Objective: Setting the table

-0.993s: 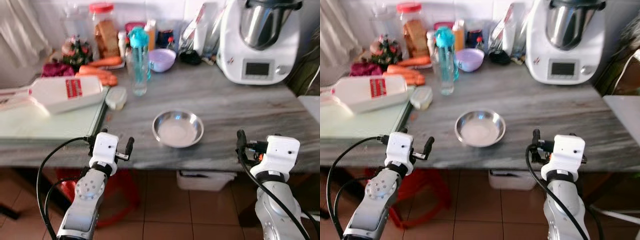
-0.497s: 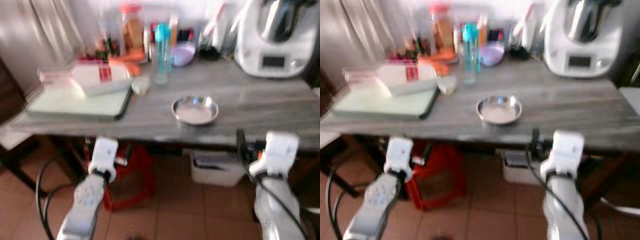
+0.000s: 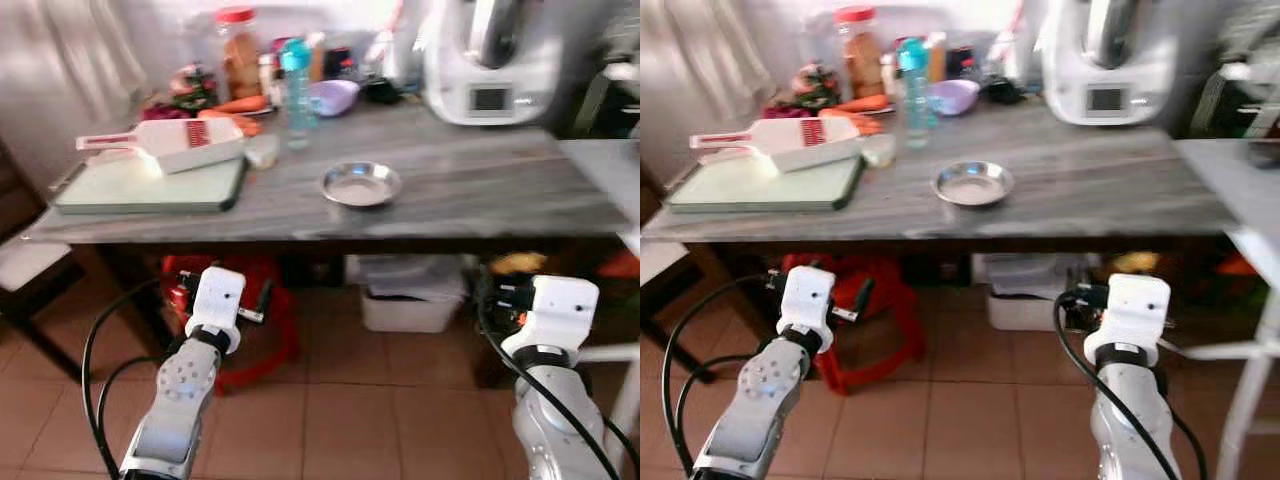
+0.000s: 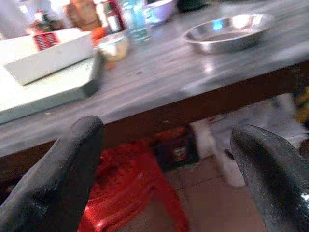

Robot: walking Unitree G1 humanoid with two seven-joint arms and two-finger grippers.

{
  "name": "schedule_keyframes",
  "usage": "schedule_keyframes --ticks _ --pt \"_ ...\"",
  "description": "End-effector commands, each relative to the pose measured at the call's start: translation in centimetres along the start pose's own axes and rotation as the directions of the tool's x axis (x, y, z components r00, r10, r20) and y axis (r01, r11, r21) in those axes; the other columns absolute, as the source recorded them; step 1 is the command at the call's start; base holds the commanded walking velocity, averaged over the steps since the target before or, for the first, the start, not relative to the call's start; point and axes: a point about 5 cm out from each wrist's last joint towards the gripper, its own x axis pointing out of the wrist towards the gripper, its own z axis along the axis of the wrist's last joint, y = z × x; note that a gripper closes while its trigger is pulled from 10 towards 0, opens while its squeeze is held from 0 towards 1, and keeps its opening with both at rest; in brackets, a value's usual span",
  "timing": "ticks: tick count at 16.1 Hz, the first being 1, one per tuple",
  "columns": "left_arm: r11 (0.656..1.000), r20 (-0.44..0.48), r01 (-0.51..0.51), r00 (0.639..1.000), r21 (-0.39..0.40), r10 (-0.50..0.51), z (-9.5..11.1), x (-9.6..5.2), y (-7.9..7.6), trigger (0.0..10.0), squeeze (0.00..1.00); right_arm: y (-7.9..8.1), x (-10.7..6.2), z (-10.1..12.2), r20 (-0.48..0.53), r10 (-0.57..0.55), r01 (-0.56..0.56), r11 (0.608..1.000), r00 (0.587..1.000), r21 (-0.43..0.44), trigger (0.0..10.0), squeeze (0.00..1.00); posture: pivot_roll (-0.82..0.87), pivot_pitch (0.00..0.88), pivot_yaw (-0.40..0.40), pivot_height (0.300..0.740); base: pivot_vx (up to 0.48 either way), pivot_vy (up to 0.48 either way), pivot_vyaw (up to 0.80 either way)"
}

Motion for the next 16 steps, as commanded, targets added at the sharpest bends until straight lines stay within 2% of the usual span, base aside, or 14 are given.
schedule_keyframes --ticks 1,3,5,7,15,16 --pt "1.000 -0.014 -0.010 1.000 0.011 0.010 -0.3 -0.2 0.5 10.0 0.00 0.6 0.0 0.3 0.011 0.023 -0.023 1.000 1.000 0.014 10.0 0.00 -0.05 0.017 0.029 0.740 -0.334 0.000 0.00" --pt "1.000 -0.011 -0.002 1.000 0.012 0.002 -0.3 -0.2 0.4 10.0 0.00 0.6 -0.1 0.2 0.008 0.030 -0.030 1.000 1.000 0.009 10.0 0.00 -0.05 0.017 0.029 0.740 -0.352 0.000 0.00" --pt "1.000 0.021 0.029 0.999 -0.003 -0.028 0.1 -0.2 0.2 10.0 0.00 0.5 -0.1 0.2 0.009 0.033 -0.033 0.999 0.999 0.015 10.0 0.00 -0.05 0.020 0.027 0.740 0.000 0.000 0.00" --pt "0.995 0.045 0.083 0.996 -0.056 -0.080 0.4 -0.3 0.1 10.0 0.00 0.9 0.0 0.3 0.008 0.067 -0.067 0.998 0.998 0.018 10.0 0.00 -0.05 0.019 0.027 0.740 0.000 0.000 0.00" --pt "0.991 0.047 0.124 0.991 -0.051 -0.121 0.6 0.0 -0.3 10.0 0.00 1.5 -0.1 0.0 -0.005 0.109 -0.109 0.994 0.994 0.017 10.0 0.00 -0.05 0.015 0.026 0.740 0.000 0.000 0.00" --pt "0.992 0.043 0.117 0.992 -0.053 -0.115 0.4 -0.1 -0.1 10.0 0.00 1.5 0.0 0.5 0.016 0.101 -0.101 0.994 0.995 -0.039 10.0 0.00 -0.05 0.015 0.026 0.740 0.000 0.000 0.00"
